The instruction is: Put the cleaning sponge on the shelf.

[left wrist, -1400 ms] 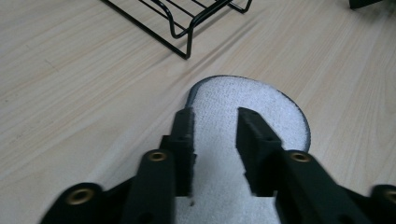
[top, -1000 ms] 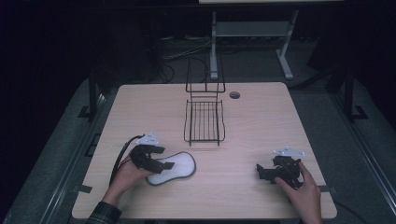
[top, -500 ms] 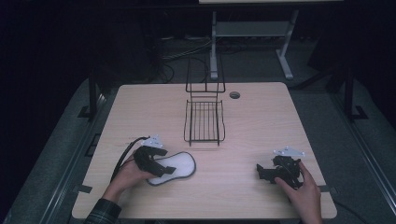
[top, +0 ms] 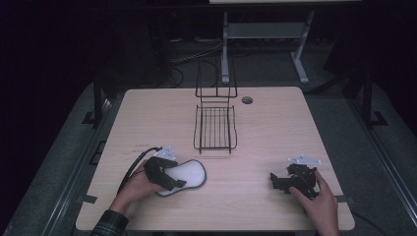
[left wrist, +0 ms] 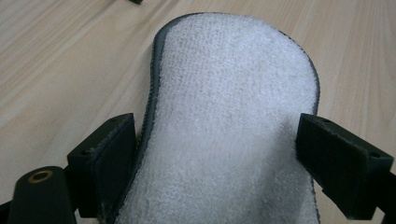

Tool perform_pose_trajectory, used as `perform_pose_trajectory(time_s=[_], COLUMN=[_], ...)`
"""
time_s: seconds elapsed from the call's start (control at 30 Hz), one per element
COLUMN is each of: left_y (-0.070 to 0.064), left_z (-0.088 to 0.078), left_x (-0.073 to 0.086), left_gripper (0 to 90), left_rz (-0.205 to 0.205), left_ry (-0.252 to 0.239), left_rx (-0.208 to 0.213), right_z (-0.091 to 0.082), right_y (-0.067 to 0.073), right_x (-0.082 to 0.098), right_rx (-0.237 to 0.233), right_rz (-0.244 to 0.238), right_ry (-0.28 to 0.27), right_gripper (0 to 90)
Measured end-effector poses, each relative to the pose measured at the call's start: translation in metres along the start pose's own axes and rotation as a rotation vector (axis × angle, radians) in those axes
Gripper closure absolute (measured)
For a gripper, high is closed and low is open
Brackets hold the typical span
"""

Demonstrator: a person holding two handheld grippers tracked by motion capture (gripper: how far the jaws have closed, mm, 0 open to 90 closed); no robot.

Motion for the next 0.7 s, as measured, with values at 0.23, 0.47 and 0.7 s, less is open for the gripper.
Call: perform_pose_trajectory(time_s=[0.23,0.47,0.7], left_y=[-0.001,-0.0013,-0.0016], left_z=[0.0006,-0.001,-0.0042], left_x=[-0.0001,-0.0003,-0.0005], left_gripper=[12.6,15.6,20.1], left_rz=[0.015,0.015,0.019], left_ry=[0.007,0.011,0.014], left_rx=[-0.007,-0.001,-0.011], right_z=[0.0,0.0,0.0], right_y=[0.0,0.0,0.0], right_x=[0.0,0.0,0.0], right_rx=[0.0,0.0,0.0], right_rz=[0.0,0.0,0.0], right_ry=[0.0,0.0,0.0], right_gripper=[0.0,0.0,0.0])
Point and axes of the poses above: each handheld gripper's, and its own axes: z roughly forward along the jaws, x roughly out of its underside, y roughly to its left, the point moved 4 cm from there along z, roughly forward along the jaws, and after that the axes turned 1 degree about z, right-handed, at the moved point
